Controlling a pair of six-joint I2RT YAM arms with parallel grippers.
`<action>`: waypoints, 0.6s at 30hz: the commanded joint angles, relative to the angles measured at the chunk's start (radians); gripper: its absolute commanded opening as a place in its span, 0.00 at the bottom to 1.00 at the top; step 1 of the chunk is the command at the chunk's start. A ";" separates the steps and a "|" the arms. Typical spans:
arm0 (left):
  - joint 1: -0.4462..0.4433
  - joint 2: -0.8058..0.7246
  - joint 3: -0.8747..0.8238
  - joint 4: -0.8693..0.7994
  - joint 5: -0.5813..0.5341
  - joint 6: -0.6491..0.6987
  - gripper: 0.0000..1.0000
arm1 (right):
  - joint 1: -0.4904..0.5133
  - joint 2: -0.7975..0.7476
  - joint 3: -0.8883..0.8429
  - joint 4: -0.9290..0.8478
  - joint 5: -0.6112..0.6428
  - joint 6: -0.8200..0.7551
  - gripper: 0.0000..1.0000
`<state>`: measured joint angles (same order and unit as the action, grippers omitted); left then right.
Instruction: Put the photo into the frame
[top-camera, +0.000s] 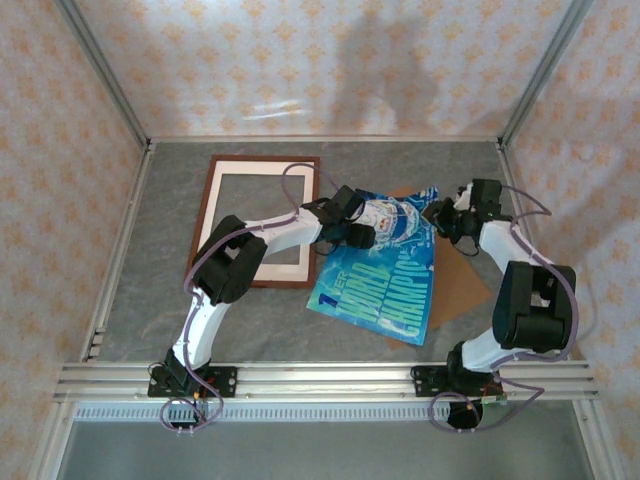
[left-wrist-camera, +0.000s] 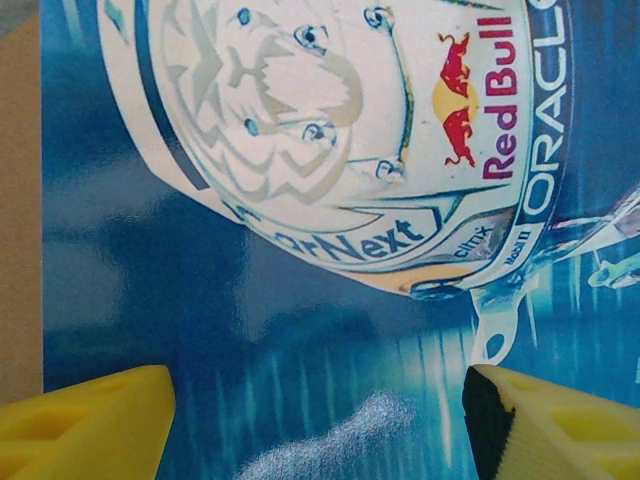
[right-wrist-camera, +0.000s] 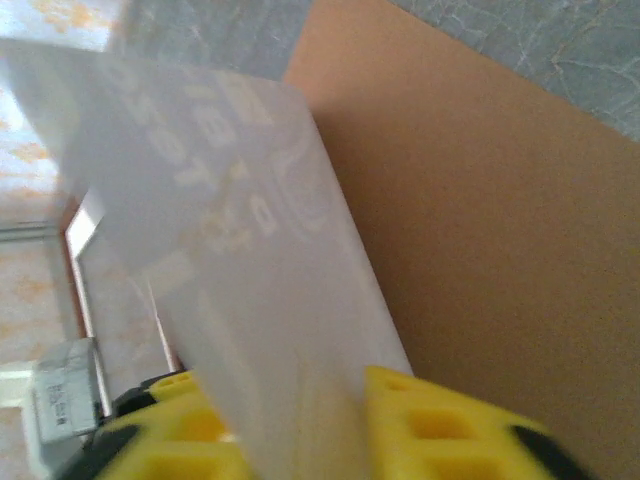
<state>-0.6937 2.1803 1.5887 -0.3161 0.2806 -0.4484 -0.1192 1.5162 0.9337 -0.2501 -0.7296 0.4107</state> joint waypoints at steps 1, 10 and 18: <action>-0.004 0.005 -0.020 -0.012 0.014 -0.016 0.75 | 0.040 -0.010 0.078 -0.121 0.133 -0.086 0.09; -0.089 -0.328 -0.173 0.075 -0.051 -0.081 0.82 | 0.199 -0.118 0.194 -0.169 0.380 0.168 0.00; -0.235 -0.461 -0.234 0.110 -0.136 -0.150 0.84 | 0.335 -0.130 0.293 -0.173 0.559 0.304 0.00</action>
<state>-0.9092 1.7260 1.3952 -0.2333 0.2161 -0.5617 0.1970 1.3956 1.1809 -0.4118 -0.2947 0.6415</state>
